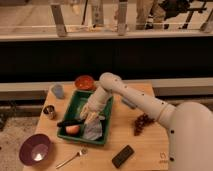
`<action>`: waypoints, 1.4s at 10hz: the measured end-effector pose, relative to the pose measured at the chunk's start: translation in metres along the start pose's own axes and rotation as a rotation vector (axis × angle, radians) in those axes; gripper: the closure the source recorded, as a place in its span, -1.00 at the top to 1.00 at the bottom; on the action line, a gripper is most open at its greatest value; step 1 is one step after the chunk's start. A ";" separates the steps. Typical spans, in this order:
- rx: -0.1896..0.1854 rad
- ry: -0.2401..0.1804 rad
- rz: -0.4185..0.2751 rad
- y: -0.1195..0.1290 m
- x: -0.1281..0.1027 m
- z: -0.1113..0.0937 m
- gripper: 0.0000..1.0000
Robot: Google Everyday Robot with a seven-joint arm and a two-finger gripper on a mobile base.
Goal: Wipe tray with brush
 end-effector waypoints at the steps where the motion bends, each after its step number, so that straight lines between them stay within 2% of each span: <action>1: 0.016 0.003 0.021 0.008 0.009 -0.008 -1.00; 3: 0.064 0.014 0.065 0.012 0.027 -0.028 -1.00; 6: 0.097 0.029 0.079 -0.021 0.046 -0.040 -1.00; 8: 0.093 0.047 0.072 -0.054 0.048 -0.032 -1.00; 11: 0.076 0.078 0.048 -0.088 0.041 -0.013 -1.00; 14: 0.025 0.081 -0.029 -0.109 0.008 0.021 -1.00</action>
